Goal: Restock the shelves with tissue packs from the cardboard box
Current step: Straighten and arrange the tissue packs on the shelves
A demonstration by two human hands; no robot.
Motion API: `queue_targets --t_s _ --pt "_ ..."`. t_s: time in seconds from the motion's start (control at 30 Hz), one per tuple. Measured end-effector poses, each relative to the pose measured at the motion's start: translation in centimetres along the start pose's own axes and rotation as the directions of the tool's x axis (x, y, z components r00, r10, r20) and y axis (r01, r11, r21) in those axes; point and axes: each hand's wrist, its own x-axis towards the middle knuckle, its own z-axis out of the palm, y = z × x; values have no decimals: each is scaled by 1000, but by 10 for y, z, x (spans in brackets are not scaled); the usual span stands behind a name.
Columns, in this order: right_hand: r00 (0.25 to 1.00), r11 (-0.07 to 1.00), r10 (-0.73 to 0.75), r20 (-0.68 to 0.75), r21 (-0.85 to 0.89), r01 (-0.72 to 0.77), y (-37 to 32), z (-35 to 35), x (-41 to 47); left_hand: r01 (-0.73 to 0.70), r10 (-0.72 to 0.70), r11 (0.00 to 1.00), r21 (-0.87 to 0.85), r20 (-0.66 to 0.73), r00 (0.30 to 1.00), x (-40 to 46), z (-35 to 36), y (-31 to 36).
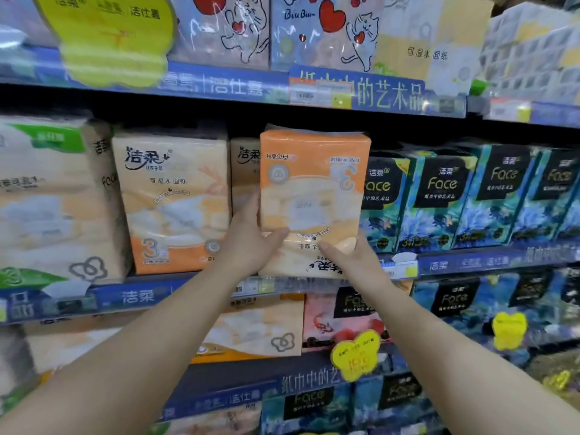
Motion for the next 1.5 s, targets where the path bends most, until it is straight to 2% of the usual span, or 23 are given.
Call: queue_targets --t_s 0.23,0.5,0.73,0.9,1.07,1.17,1.23,1.3,1.4,1.5 --pt "990 993 -102 99 -54 108 0 13 18 88 -91 996 -31 -113 989 -2 -9 1" --pt "971 981 -192 145 21 191 -1 -4 26 153 -163 986 -69 -175 971 -7 1 11" --pt "939 958 -273 207 -35 286 -25 -66 44 202 -261 945 -259 -218 940 -15 37 34" --pt "916 898 -339 213 -219 383 -54 -103 54 334 -420 846 -415 -134 897 -21 65 47" --pt "893 801 -380 242 -396 448 -67 -108 62 483 -518 810 -332 -22 855 -34 70 46" --pt "870 761 -442 219 -422 493 -58 -96 67 592 -597 798 -108 -11 802 -42 58 42" --pt "858 760 -481 177 -403 510 -51 -85 67 545 -539 824 157 -83 838 -45 48 34" --pt "864 797 -488 122 -340 499 -46 -73 65 456 -395 808 372 -231 889 -47 38 31" --pt "892 873 -452 11 -199 445 -29 -56 60 275 -88 831 484 -374 923 -40 23 39" --pt "929 934 -356 -105 -81 349 -11 -49 51 73 188 784 616 -348 918 -23 12 50"
